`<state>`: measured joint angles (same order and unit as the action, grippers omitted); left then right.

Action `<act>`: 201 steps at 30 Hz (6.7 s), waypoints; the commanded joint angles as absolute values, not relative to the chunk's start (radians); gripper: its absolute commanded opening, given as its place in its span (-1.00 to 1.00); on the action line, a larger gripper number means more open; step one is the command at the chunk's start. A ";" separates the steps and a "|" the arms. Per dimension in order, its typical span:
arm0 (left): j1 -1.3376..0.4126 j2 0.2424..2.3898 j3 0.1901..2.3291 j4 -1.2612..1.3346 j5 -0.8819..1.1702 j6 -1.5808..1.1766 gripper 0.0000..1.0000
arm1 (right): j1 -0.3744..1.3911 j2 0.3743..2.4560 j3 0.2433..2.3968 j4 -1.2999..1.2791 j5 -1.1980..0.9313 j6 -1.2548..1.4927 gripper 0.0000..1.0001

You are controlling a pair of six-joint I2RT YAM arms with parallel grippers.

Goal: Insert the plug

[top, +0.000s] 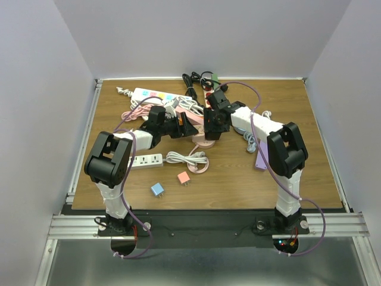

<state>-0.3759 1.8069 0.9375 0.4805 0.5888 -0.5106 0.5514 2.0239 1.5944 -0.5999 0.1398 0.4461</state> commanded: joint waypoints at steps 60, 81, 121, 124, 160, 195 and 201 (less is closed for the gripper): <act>-0.388 1.801 0.927 0.402 0.535 -0.465 0.54 | 0.549 1.901 1.514 -0.609 0.100 0.453 -0.35; -0.388 1.813 0.939 0.390 0.537 -0.454 0.54 | 0.571 1.982 1.471 -0.609 0.070 0.413 -0.99; -0.374 1.600 1.077 0.232 0.307 -0.351 0.92 | 0.572 1.833 1.499 -0.591 0.193 0.451 0.59; -0.374 1.510 1.013 0.227 0.234 -0.359 0.93 | 0.572 1.780 1.480 -0.591 0.195 0.439 0.75; -0.917 0.888 0.539 -0.632 -0.566 -1.377 0.97 | 0.269 1.646 1.371 -0.319 -0.247 0.330 0.96; -0.856 0.865 0.486 -0.609 -0.408 -1.365 0.98 | 0.244 1.686 1.344 -0.278 -0.399 0.341 0.91; -0.813 1.006 0.520 -0.545 -0.357 -1.249 0.97 | 0.241 1.680 1.341 -0.276 -0.411 0.342 0.90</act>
<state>-0.8242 0.9295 0.5037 -0.5755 -0.3721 -1.3190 0.2520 1.6844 1.3487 -0.3237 -0.3878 0.3439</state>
